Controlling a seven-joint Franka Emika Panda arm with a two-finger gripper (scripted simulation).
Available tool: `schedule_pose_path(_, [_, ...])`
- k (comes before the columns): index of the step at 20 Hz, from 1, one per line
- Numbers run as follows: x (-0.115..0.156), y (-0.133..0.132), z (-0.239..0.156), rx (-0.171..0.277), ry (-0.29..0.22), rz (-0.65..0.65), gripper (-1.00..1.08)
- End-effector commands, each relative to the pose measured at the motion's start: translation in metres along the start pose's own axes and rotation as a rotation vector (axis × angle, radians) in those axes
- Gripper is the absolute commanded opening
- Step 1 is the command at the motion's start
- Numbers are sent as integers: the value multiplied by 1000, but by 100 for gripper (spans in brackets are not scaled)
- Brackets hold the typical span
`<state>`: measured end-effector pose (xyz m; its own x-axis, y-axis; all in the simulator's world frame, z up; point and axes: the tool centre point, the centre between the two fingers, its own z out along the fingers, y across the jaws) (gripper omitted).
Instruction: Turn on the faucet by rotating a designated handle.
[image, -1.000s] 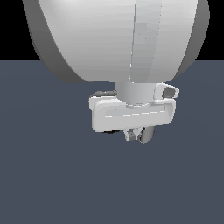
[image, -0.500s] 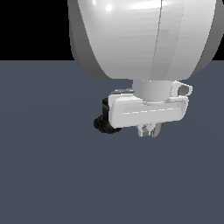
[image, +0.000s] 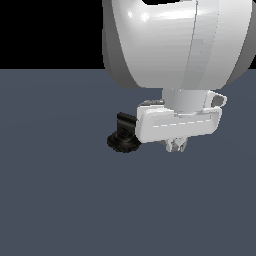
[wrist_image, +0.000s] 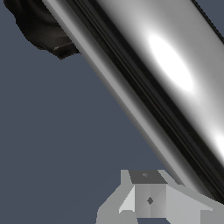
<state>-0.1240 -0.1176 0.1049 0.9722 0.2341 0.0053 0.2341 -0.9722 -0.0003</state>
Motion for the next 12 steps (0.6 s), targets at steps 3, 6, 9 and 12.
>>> schedule_pose_path(3, [9,7,0,0,0,-2,-100])
schedule_pose_path(6, [16,14,0,0,0,-1,-100])
schedule_pose_path(9, [24,22,1,0,0,0,-100])
schedule_pose_path(12, [32,29,1,0,-1,1,-100])
